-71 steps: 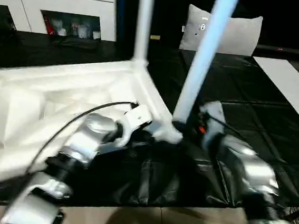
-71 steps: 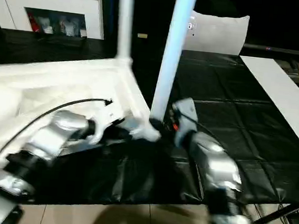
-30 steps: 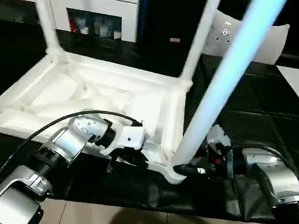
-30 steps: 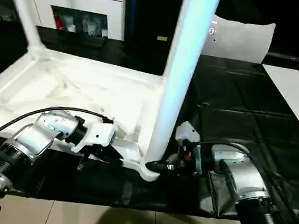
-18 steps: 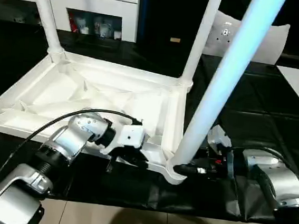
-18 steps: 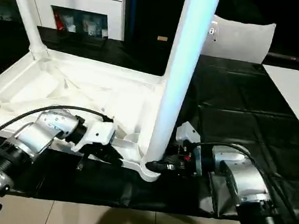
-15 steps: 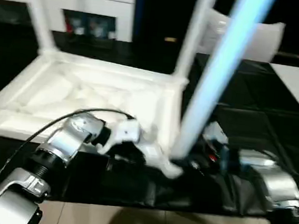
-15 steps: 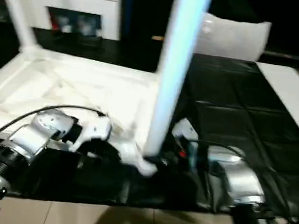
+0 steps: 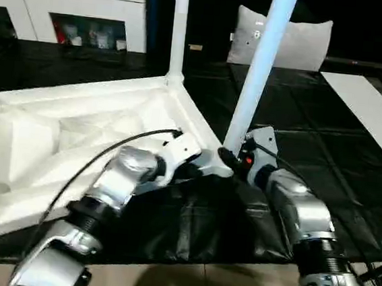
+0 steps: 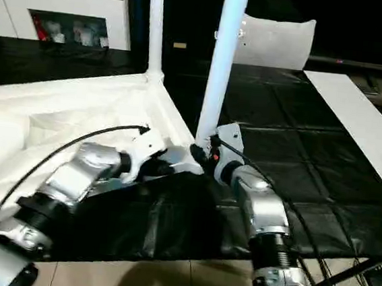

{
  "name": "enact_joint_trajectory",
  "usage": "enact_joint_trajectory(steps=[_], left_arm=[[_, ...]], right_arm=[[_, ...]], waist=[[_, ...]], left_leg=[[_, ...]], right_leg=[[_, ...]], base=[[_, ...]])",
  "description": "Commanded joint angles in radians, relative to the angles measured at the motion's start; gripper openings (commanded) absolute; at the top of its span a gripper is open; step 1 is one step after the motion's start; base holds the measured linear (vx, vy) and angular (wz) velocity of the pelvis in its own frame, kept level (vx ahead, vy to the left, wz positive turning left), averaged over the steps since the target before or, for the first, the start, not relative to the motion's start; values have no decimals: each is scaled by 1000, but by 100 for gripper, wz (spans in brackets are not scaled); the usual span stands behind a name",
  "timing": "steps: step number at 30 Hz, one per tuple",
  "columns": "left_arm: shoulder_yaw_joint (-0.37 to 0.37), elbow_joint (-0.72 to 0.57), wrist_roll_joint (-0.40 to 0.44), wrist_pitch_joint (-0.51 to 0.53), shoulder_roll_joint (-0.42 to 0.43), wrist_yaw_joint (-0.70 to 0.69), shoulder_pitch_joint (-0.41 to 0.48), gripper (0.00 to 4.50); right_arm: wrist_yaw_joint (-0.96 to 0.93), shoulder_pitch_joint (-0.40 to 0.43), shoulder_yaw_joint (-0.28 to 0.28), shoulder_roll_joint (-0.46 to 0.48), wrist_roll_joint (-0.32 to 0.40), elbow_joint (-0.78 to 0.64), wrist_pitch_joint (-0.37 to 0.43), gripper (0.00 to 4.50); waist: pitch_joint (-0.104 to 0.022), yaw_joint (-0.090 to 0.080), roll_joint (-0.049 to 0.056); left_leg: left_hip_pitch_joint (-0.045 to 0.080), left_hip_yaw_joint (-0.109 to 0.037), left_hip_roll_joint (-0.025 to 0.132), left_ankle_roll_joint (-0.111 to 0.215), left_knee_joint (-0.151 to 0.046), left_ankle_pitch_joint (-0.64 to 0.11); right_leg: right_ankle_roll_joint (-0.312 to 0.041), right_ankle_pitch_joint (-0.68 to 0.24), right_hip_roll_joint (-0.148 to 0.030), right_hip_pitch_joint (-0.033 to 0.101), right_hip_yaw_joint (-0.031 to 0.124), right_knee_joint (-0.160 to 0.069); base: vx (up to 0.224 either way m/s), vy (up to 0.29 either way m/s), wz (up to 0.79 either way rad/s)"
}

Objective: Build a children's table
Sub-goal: Rotate leg to tighten

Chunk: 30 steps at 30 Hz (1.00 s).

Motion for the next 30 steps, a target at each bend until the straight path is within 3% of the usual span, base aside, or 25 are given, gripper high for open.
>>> enact_joint_trajectory(steps=[1,9,11,14,18,20,23,30], left_arm=[[-41,-29,-19,-18,-48,0,-10,0],[-64,-11,-20,-138,30,-97,-4,0],[-88,-5,-17,-215,88,-192,3,0],[-102,-6,-19,-279,124,-253,12,0],[-130,-16,-44,-351,183,-378,23,0],[-156,-21,-59,-376,227,-481,23,0],[-167,-1,-65,-418,237,-520,13,0],[-195,17,-68,-486,250,-594,-5,0]], right_arm=[[70,8,41,27,34,-13,7,284],[270,58,84,-104,49,-58,-66,345],[398,68,54,-165,105,-95,-50,364],[464,69,57,-216,103,-99,-72,398],[598,74,87,-306,94,-96,-114,398],[707,72,115,-362,100,-72,-154,383],[790,71,122,-380,126,-69,-156,360],[923,73,158,-397,190,-102,-118,300]], waist=[[-62,9,7],[-65,29,4],[-66,30,2],[-63,34,7],[-61,45,5],[-61,52,1],[-60,54,-4],[-62,72,-4]], left_leg=[[-11,-15,38,63,-69,-127],[-13,-12,40,90,-67,-84],[-14,-12,41,102,-68,-89],[-13,-13,44,105,-68,-96],[-3,-10,46,85,-69,-124],[-1,-8,50,86,-71,-120],[-9,-9,49,91,-70,-120],[-6,-6,50,90,-67,-101]], right_leg=[[-120,-357,-90,54,60,-89],[-154,-259,-91,63,64,-76],[-159,-246,-91,66,65,-73],[-165,-244,-92,62,63,-74],[-159,-301,-93,55,65,-78],[-175,-271,-93,54,68,-71],[-173,-271,-94,60,66,-70],[-150,-304,-92,56,65,-72]], base=[[0,0,0],[0,0,0],[0,0,0],[0,0,0],[0,0,0],[0,0,0],[0,0,0],[0,0,0]])
